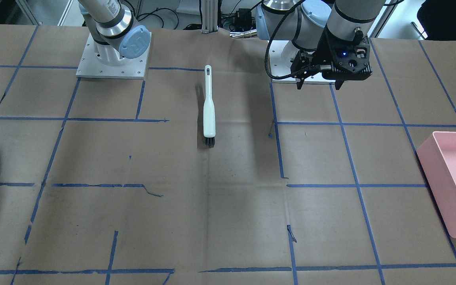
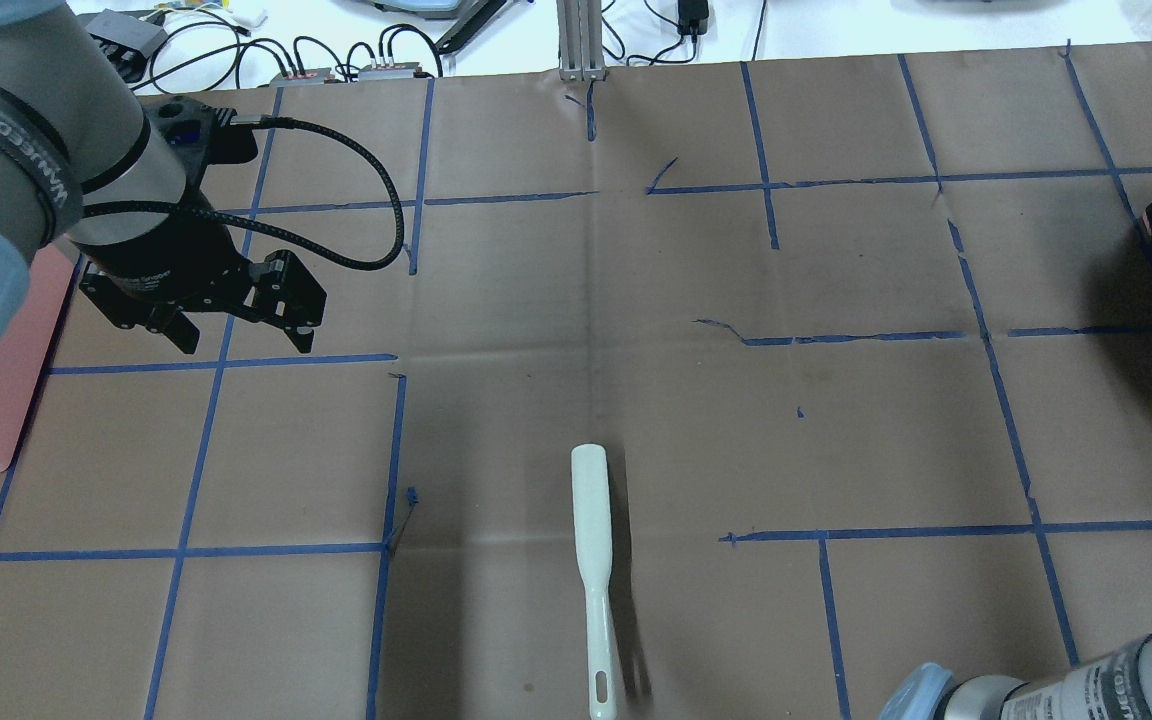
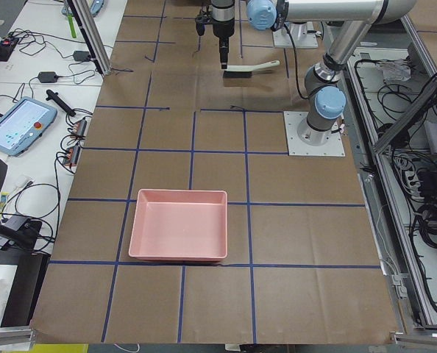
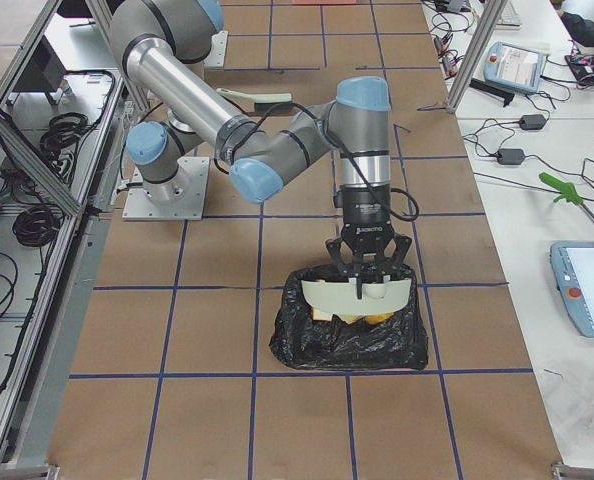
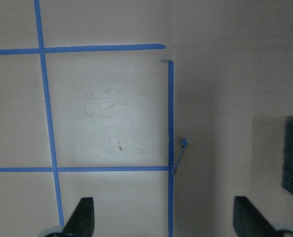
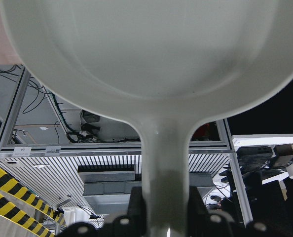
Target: Sweep and dump trash in nearest bin
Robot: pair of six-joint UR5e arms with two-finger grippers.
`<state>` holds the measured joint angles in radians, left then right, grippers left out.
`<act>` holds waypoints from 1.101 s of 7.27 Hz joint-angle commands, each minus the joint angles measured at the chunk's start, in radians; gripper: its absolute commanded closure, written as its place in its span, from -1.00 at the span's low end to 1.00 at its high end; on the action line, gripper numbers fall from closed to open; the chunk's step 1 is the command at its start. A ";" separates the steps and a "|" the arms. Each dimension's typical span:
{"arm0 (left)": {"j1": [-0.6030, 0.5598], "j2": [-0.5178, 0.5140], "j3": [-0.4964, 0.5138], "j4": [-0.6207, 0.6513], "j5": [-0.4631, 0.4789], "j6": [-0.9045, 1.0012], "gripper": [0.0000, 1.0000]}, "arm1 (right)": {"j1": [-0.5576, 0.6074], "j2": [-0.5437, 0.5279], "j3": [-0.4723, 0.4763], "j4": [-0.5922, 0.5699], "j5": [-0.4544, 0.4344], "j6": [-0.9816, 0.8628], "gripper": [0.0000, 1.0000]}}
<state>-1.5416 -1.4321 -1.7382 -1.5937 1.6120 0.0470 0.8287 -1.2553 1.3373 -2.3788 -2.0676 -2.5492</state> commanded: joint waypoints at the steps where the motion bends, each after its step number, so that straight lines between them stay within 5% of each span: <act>1: 0.000 0.013 0.005 -0.002 0.011 0.007 -0.99 | 0.100 -0.025 0.016 0.065 0.004 0.088 0.98; 5: 0.000 0.019 -0.003 0.003 0.003 0.005 -0.99 | 0.223 -0.114 0.091 0.248 0.196 0.451 0.98; 8: 0.000 0.028 0.000 0.003 0.008 0.005 -0.99 | 0.436 -0.145 0.163 0.273 0.222 0.882 0.96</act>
<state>-1.5417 -1.4078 -1.7370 -1.5908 1.6166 0.0521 1.1677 -1.3920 1.4816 -2.1217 -1.8517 -1.8524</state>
